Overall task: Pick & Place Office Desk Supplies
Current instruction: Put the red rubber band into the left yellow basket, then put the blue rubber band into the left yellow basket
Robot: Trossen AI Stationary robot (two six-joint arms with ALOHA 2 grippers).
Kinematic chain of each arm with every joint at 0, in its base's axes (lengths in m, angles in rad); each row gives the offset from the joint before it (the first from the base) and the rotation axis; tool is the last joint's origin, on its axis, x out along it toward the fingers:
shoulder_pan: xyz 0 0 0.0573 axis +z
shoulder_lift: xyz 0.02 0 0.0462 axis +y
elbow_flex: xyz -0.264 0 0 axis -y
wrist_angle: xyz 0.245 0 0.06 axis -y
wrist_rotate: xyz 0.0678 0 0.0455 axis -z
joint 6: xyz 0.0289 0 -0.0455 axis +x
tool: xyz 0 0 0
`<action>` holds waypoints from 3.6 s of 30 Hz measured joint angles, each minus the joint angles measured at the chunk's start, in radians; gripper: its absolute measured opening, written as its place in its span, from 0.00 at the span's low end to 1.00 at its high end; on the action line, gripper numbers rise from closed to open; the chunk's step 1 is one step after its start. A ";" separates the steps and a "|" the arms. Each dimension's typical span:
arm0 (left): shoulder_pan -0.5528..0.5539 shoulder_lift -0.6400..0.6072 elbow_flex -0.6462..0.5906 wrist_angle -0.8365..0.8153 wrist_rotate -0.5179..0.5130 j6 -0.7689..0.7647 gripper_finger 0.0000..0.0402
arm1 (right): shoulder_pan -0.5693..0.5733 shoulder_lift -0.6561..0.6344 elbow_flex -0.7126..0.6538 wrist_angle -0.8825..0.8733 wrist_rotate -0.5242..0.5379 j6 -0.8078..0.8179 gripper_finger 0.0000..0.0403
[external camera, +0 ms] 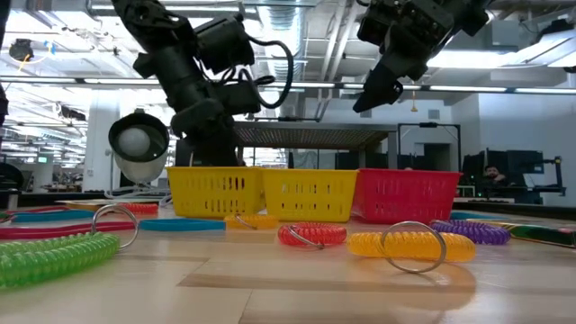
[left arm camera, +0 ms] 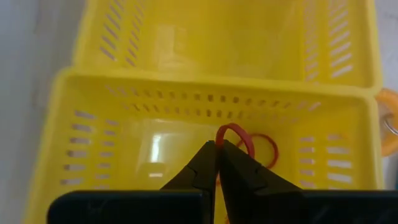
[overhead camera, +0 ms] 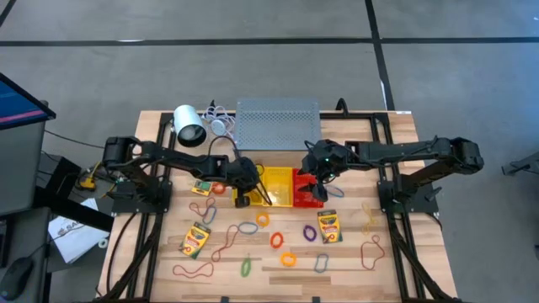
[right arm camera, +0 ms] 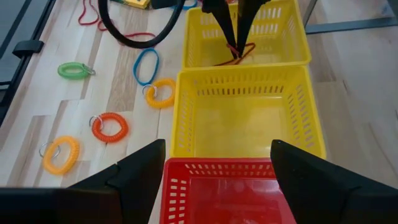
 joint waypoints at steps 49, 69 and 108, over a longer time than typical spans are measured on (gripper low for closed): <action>-0.024 -0.459 -0.016 -0.033 0.022 -0.063 0.44 | -0.001 0.000 0.002 0.010 0.002 0.008 0.71; -0.158 -0.761 -0.247 0.166 0.024 -0.111 0.41 | 0.131 -0.138 0.002 0.229 -0.004 -0.113 0.71; -0.170 -0.823 -0.248 0.184 0.004 -0.040 0.40 | 0.122 -0.614 -0.303 0.338 0.082 -0.055 0.71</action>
